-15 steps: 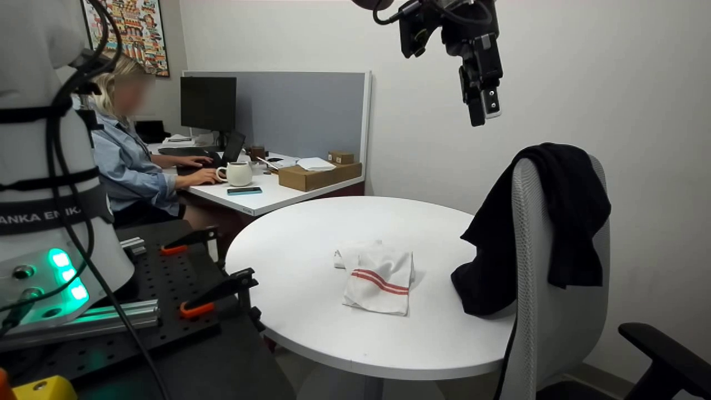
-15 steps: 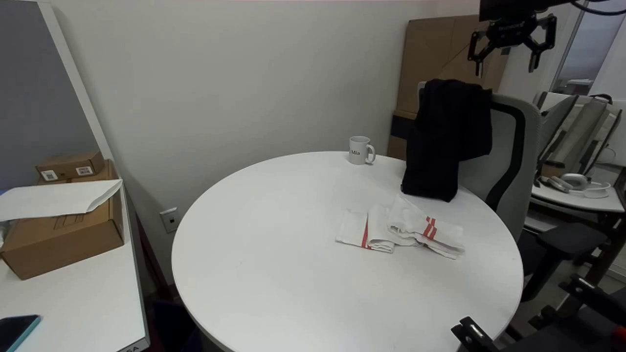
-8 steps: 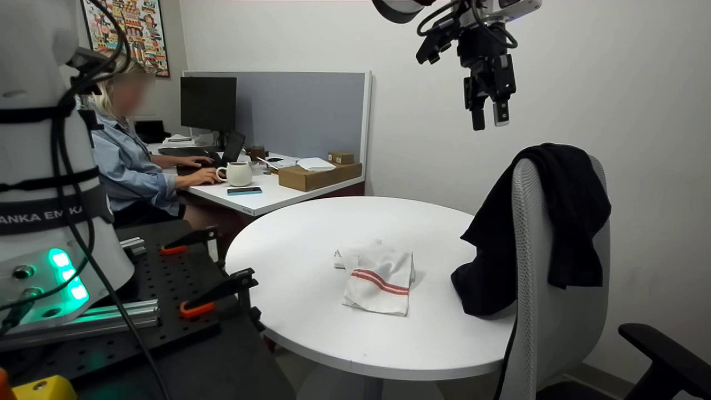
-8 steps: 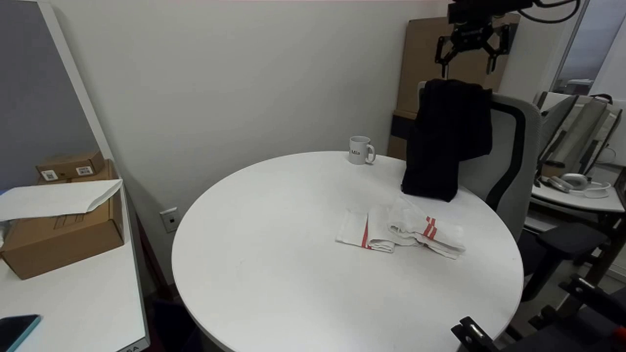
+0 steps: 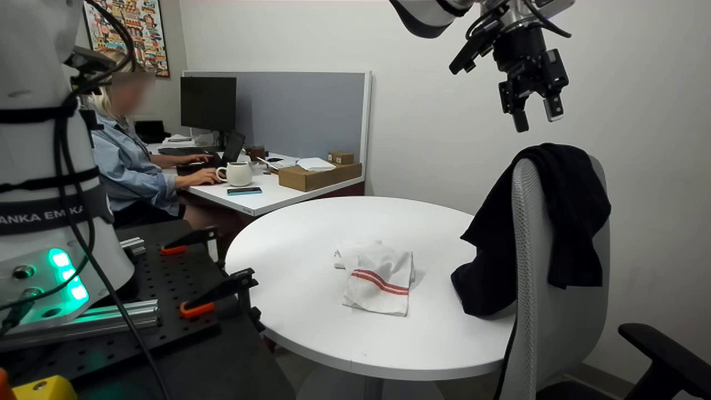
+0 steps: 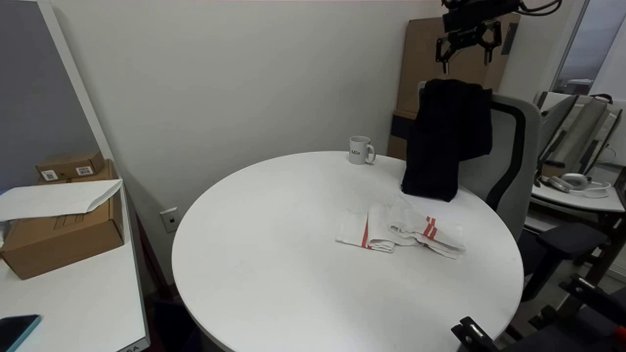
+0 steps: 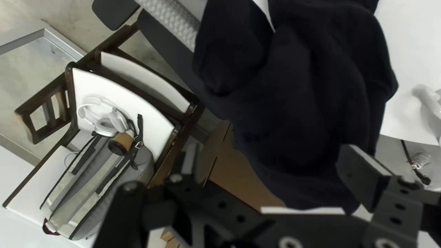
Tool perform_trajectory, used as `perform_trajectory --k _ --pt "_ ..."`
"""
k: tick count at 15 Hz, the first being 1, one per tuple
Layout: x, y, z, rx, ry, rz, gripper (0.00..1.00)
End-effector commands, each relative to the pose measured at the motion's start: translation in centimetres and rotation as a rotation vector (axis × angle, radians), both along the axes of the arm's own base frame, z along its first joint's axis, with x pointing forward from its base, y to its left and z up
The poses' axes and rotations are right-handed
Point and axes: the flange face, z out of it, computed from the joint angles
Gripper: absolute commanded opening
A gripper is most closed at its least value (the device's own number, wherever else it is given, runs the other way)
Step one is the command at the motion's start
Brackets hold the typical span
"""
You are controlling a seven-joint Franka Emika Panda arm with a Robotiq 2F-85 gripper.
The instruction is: Put the black towel on the table
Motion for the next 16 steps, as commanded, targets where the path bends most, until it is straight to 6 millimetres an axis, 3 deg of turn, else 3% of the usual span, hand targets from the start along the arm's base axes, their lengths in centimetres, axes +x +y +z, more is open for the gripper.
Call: perform_trajectory --k 1,4,5,6,8,9,11,16 --pt "0.6 -2.4 -1.6 -0.031 -0.019 -0.026 1.0" --pt "0.2 -3.6 -3.7 -0.024 -0.021 -0.042 1.0" --pt "0.2 -3.7 -4.2 -0.02 -0.022 -0.045 0.97" --pt "0.2 -3.7 -4.5 -0.013 -0.024 -0.046 0.87" --pt "0.2 -3.5 -4.9 0.0 -0.03 -0.048 0.82" --pt "0.2 -3.5 -5.1 0.005 -0.035 -0.051 0.62" --pt "0.2 -3.4 -5.2 0.016 -0.041 -0.054 0.56" --pt "0.1 -2.6 -4.6 0.027 -0.064 -0.049 0.16"
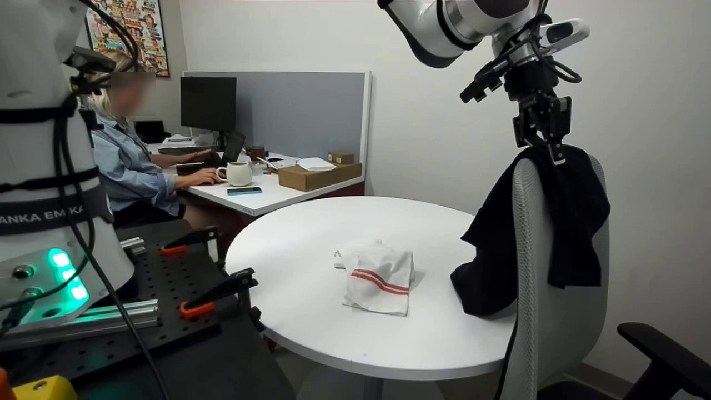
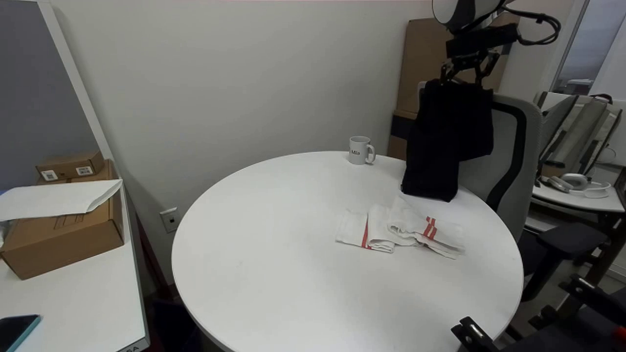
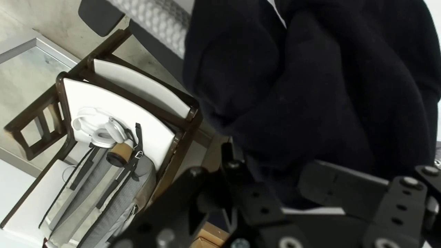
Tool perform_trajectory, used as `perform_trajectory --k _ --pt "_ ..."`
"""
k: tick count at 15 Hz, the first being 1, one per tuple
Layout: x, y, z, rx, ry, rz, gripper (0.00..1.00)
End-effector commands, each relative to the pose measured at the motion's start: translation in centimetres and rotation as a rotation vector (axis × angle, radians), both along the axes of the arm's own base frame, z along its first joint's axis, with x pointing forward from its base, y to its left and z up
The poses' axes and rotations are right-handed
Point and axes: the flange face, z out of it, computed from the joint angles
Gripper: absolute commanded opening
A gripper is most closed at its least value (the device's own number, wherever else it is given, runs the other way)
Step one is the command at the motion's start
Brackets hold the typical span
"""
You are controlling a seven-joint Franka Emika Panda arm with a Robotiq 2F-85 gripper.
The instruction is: Put the black towel on the table
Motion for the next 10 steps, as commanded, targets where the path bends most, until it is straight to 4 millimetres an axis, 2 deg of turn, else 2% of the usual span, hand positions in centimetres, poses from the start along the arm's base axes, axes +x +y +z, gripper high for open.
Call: perform_trajectory --k 1,2,3,7,10 --pt "-0.2 0.4 0.5 0.012 -0.037 -0.005 0.1" --pt "-0.2 0.6 0.7 0.013 -0.045 -0.001 0.03" --pt "-0.3 0.8 1.0 0.015 -0.053 0.002 0.0" --pt "-0.7 1.4 3.1 0.046 -0.112 0.0 0.0" --pt "-1.5 2.3 6.7 0.077 -0.196 0.007 0.0"
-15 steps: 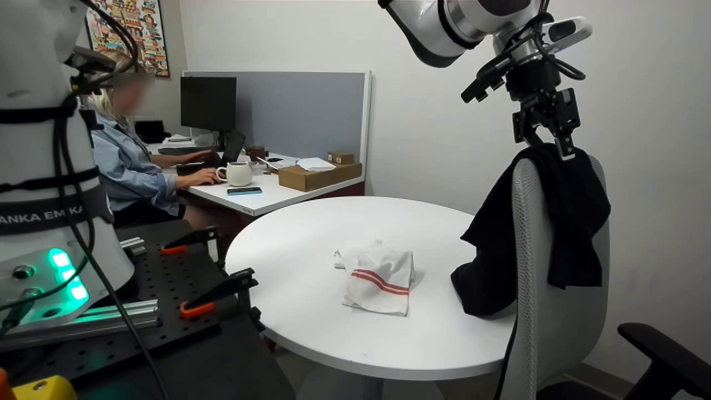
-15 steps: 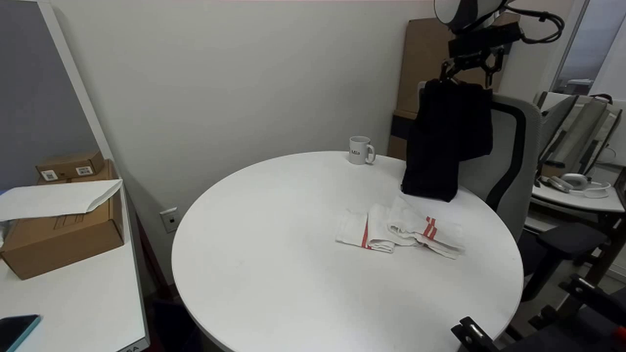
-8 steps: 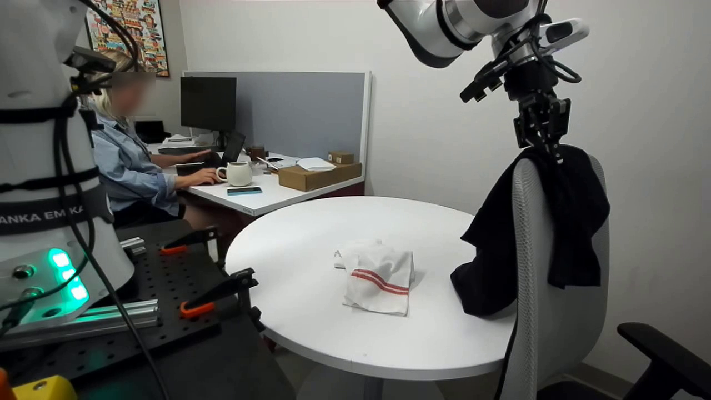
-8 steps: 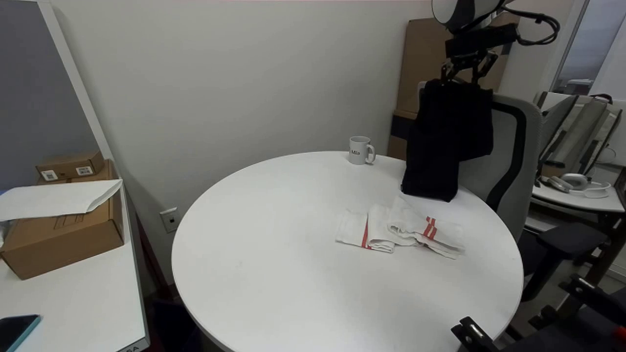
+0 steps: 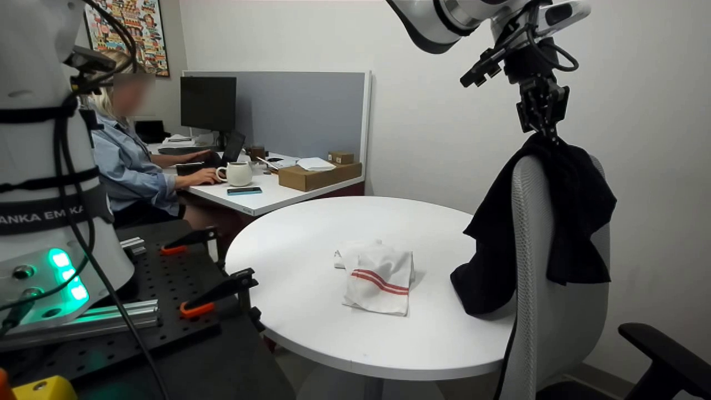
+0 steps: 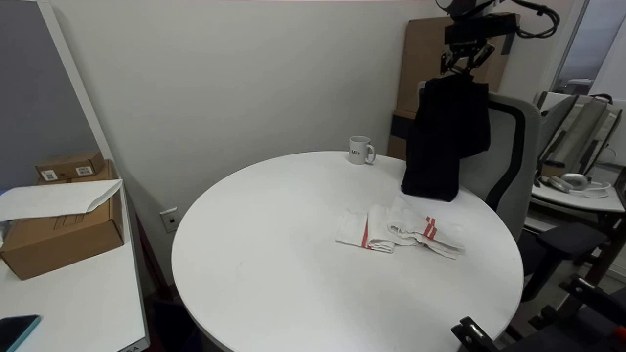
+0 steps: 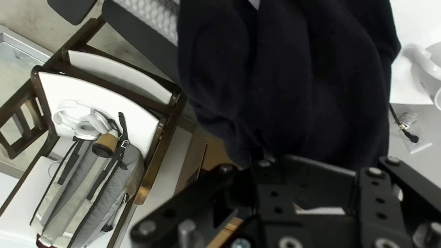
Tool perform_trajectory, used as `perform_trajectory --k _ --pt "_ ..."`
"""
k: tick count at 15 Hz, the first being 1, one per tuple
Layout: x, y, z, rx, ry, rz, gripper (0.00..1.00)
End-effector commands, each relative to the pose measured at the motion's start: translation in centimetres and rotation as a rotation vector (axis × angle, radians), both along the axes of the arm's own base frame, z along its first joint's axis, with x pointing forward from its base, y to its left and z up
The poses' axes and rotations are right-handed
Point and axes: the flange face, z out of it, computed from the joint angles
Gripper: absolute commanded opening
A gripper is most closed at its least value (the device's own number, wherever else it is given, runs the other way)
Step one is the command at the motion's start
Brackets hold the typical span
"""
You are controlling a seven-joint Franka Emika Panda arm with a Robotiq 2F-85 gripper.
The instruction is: Put the black towel on the table
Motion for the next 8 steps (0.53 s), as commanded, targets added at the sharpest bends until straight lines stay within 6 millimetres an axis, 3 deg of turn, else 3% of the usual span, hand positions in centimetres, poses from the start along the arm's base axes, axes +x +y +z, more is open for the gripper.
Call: perform_trajectory --k 1,5,8 --pt "-1.7 1.8 4.9 0.043 -0.112 0.015 0.0" --pt "-3.2 3.8 10.4 0.059 -0.218 0.042 0.0" --pt "-4.2 7.2 15.0 0.166 -0.276 0.086 0.0"
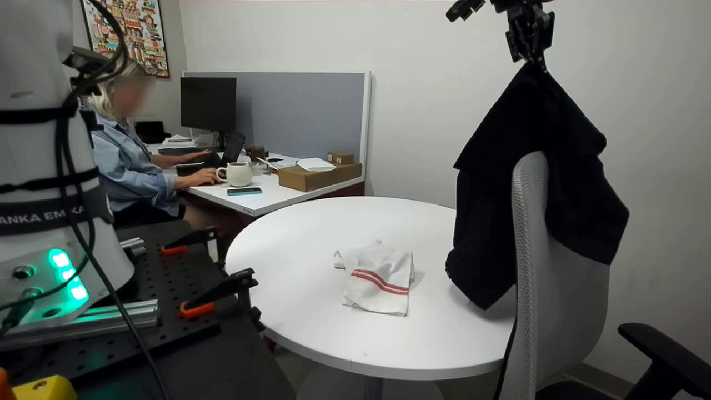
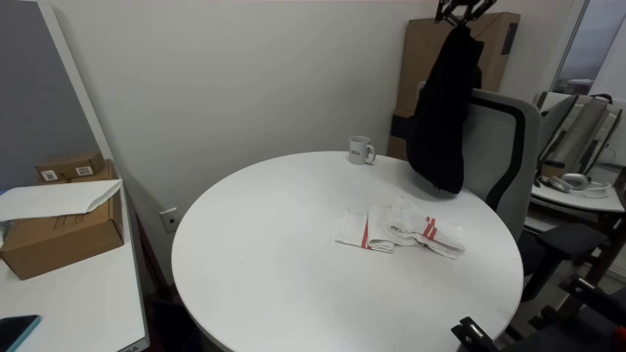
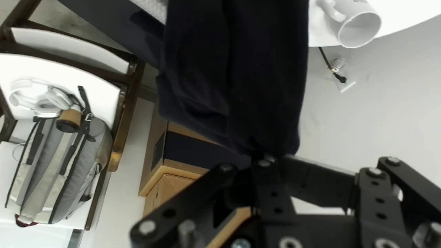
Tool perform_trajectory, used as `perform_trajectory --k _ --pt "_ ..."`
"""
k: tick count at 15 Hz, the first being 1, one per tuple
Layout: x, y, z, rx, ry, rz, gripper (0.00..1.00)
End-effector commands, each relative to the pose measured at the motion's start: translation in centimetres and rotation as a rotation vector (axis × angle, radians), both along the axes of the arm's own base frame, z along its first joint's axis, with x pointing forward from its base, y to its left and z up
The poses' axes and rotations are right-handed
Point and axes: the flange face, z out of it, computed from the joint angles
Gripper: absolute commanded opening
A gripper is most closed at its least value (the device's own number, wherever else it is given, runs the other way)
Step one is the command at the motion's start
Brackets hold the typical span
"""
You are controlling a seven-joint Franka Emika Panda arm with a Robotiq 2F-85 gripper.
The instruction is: Put the black towel on the table
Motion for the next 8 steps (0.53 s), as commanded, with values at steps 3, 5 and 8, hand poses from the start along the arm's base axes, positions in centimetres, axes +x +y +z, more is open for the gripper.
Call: perform_trajectory --k 3,5,8 --pt "-2.1 7.9 8.5 0.176 -0.11 0.145 0.0" --pt "-2.1 11.7 11.2 0.228 -0.125 0.205 0.0" --pt "-1.5 16.8 13.6 0.291 -0.114 0.265 0.0"
